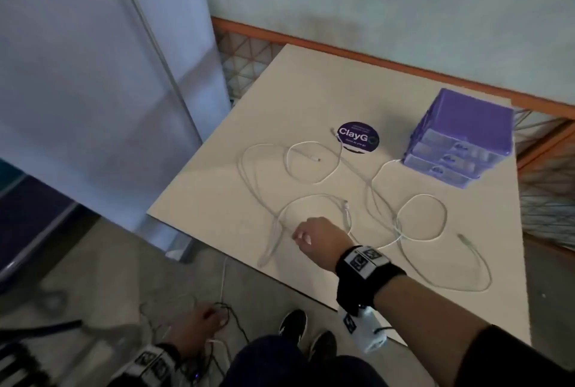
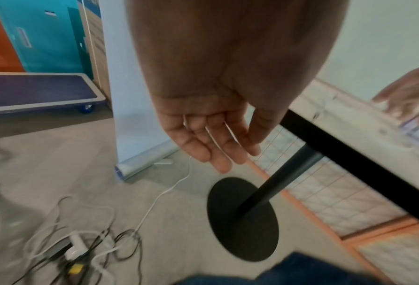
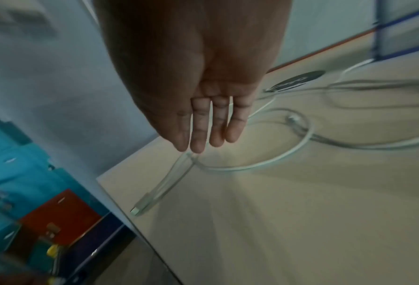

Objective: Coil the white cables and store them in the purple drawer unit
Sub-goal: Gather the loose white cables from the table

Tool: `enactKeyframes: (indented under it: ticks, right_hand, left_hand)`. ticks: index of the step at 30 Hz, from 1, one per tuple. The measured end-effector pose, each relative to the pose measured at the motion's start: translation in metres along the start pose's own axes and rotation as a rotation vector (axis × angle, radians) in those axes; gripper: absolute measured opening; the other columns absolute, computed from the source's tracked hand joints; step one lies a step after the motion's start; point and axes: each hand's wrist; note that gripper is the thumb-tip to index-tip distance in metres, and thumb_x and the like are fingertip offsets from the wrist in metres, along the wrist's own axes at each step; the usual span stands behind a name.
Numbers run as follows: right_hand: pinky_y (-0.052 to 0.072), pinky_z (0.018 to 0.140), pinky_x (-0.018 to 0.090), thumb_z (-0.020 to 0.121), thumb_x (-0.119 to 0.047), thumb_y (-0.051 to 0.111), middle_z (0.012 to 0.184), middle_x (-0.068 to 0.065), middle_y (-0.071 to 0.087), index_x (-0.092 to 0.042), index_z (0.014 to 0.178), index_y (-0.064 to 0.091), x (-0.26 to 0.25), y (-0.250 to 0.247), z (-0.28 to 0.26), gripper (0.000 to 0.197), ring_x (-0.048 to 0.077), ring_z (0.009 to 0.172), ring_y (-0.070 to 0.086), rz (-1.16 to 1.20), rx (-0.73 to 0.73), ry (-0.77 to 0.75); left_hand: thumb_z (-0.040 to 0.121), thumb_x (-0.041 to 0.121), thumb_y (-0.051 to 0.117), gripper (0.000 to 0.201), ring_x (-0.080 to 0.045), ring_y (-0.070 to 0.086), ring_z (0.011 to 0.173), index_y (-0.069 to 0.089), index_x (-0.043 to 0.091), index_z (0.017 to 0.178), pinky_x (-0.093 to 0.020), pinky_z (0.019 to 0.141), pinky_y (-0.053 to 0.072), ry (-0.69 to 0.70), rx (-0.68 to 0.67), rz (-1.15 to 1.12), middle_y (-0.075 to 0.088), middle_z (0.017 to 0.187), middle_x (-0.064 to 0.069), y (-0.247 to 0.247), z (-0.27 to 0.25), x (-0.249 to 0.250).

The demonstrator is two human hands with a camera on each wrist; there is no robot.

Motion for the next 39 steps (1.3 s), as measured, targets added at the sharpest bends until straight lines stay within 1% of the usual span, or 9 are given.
enactKeyframes:
  ticks: [3, 6, 11, 15, 18, 25, 31, 34, 39]
  right_hand:
    - [0.042, 0.093, 0.041, 0.094, -0.020, 0.046, 0.128, 0.005, 0.048, -0.026, 0.129, 0.055, -0.016, 0.016, 0.022, 0.036, 0.026, 0.120, 0.042, -0.203, -0.001, -0.115]
    - [0.033, 0.100, 0.043, 0.086, -0.013, 0.053, 0.146, 0.003, 0.032, -0.032, 0.137, 0.044, -0.023, 0.031, 0.033, 0.055, 0.028, 0.128, 0.033, -0.417, -0.027, -0.220]
    - [0.016, 0.115, 0.045, 0.089, -0.025, 0.056, 0.133, 0.007, 0.051, -0.020, 0.109, 0.063, -0.023, 0.038, 0.039, 0.021, 0.030, 0.128, 0.038, -0.558, 0.042, -0.286]
    - [0.021, 0.111, 0.039, 0.095, -0.039, 0.048, 0.101, 0.003, 0.070, -0.021, 0.103, 0.060, -0.032, 0.015, 0.035, 0.023, 0.026, 0.107, 0.056, -0.365, 0.138, -0.233]
    - [0.040, 0.079, 0.034, 0.096, -0.046, 0.045, 0.089, -0.003, 0.068, -0.027, 0.103, 0.058, -0.043, -0.008, 0.022, 0.024, 0.022, 0.088, 0.062, -0.128, 0.247, -0.187]
    - [0.043, 0.061, 0.034, 0.092, -0.054, 0.047, 0.062, -0.010, 0.052, -0.027, 0.097, 0.055, -0.050, -0.029, 0.001, 0.029, 0.017, 0.064, 0.054, 0.292, 0.287, 0.023]
    - [0.045, 0.065, 0.035, 0.094, -0.046, 0.046, 0.072, -0.007, 0.061, -0.021, 0.077, 0.057, 0.008, -0.017, -0.028, 0.032, 0.018, 0.067, 0.055, 0.514, 0.240, 0.328]
    - [0.050, 0.066, 0.038, 0.090, -0.044, 0.054, 0.075, -0.001, 0.059, -0.019, 0.084, 0.058, 0.036, -0.012, -0.037, 0.026, 0.020, 0.068, 0.056, 0.559, 0.240, 0.438]
    - [0.047, 0.089, 0.037, 0.091, -0.022, 0.055, 0.098, 0.004, 0.057, -0.014, 0.103, 0.062, 0.064, -0.009, -0.031, 0.016, 0.024, 0.094, 0.056, 0.375, 0.316, 0.445]
  left_hand:
    - [0.090, 0.035, 0.054, 0.018, -0.019, 0.061, 0.071, 0.064, 0.022, 0.083, -0.036, 0.069, 0.050, 0.052, 0.027, -0.074, 0.066, 0.075, -0.001, -0.012, -0.002, 0.022]
    - [0.097, 0.027, 0.048, 0.018, -0.013, 0.057, 0.071, 0.063, 0.018, 0.092, -0.023, 0.062, 0.043, 0.128, 0.071, -0.115, 0.063, 0.079, 0.000, -0.017, -0.011, 0.052]
    - [0.099, 0.030, 0.043, 0.025, -0.016, 0.061, 0.078, 0.064, 0.020, 0.090, -0.033, 0.079, 0.049, 0.209, 0.061, -0.119, 0.065, 0.081, 0.003, -0.022, -0.016, 0.081]
    - [0.095, 0.053, 0.038, 0.044, -0.014, 0.064, 0.075, 0.070, 0.024, 0.090, -0.032, 0.078, 0.049, 0.209, 0.055, -0.217, 0.072, 0.081, 0.004, -0.030, -0.011, 0.101]
    - [0.089, 0.065, 0.037, 0.052, -0.015, 0.063, 0.082, 0.066, 0.025, 0.104, -0.032, 0.076, 0.046, 0.236, 0.133, -0.380, 0.072, 0.094, 0.006, -0.039, -0.005, 0.135]
    - [0.102, 0.029, 0.035, 0.033, -0.019, 0.062, 0.087, 0.062, 0.013, 0.107, -0.033, 0.079, 0.050, 0.445, 0.266, -0.583, 0.065, 0.091, 0.000, -0.048, 0.004, 0.226]
    - [0.102, 0.032, 0.031, 0.029, -0.014, 0.049, 0.049, 0.055, 0.016, 0.100, -0.036, 0.063, 0.059, 0.306, 0.207, -1.086, 0.042, 0.060, 0.002, -0.056, 0.013, 0.264]
    - [0.100, 0.042, 0.031, 0.034, -0.009, 0.025, 0.044, 0.057, 0.021, 0.093, -0.017, 0.037, 0.034, 0.314, 0.210, -1.004, 0.028, 0.051, 0.009, -0.054, 0.021, 0.269]
    - [0.101, 0.044, 0.030, 0.038, -0.006, 0.020, 0.037, 0.057, 0.021, 0.089, -0.017, 0.037, 0.014, 0.334, 0.173, -0.869, 0.024, 0.045, 0.012, -0.042, 0.032, 0.271]
Point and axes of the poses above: each hand's wrist, its own z-axis towards the middle knuckle, its own y-axis out of the palm, x = y × z
